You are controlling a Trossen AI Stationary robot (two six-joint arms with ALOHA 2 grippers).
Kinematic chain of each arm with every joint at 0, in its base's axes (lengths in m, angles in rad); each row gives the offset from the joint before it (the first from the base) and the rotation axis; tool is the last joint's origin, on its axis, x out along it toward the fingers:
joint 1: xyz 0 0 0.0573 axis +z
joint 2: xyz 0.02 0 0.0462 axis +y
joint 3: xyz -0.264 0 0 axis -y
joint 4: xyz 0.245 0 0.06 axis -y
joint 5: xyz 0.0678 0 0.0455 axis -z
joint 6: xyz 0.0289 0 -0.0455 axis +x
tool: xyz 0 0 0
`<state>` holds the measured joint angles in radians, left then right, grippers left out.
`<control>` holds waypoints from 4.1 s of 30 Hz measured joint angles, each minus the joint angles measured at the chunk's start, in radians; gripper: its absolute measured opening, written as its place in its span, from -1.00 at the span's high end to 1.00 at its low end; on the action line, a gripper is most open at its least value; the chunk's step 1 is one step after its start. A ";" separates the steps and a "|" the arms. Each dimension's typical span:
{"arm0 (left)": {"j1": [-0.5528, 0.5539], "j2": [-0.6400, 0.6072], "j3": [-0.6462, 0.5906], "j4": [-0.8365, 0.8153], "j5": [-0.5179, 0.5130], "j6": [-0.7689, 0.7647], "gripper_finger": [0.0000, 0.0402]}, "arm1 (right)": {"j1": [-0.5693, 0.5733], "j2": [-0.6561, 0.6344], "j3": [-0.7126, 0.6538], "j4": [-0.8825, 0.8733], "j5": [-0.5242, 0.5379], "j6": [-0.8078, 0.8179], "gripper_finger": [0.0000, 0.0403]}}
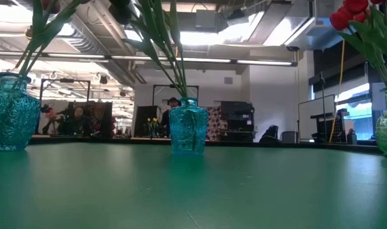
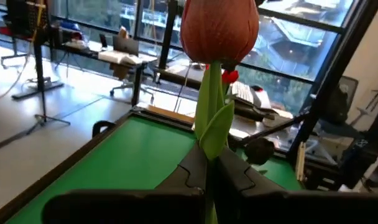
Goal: Sort flowers into vase by color
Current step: Put the red flower into the left blue flower vase, then return to Home Position
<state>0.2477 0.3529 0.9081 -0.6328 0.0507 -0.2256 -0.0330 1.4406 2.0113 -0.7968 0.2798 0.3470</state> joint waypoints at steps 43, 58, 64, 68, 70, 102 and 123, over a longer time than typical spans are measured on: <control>-0.002 -0.066 0.067 -0.345 0.047 -0.135 0.36 | -0.013 -0.024 -0.001 -0.009 0.028 0.035 -0.12; -0.002 0.133 0.484 -0.316 0.104 -0.129 0.38 | 0.090 -0.049 -0.026 -0.088 -0.079 -0.011 -0.12; -0.002 0.111 0.539 -0.293 -0.049 -0.112 0.38 | 0.075 -0.048 -0.126 -0.074 -0.084 -0.055 -0.12; -0.002 0.111 0.578 -0.293 -0.060 -0.105 0.38 | 0.022 -0.048 -0.201 0.035 -0.109 -0.174 -0.12; -0.002 0.110 0.587 -0.270 -0.068 -0.106 0.38 | -0.003 -0.052 -0.214 0.068 -0.105 -0.231 -0.11; -0.002 0.071 0.232 -0.089 0.182 0.202 0.38 | 0.363 -0.903 -1.168 0.940 -0.015 -0.353 0.99; -0.002 -0.347 -0.243 0.273 0.303 0.110 0.38 | 0.834 -0.909 -1.353 1.308 0.360 -0.474 0.97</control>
<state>0.2455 0.0063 0.6650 -0.3599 0.3541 -0.1154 0.8010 0.5312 0.6582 0.5108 0.6395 -0.1265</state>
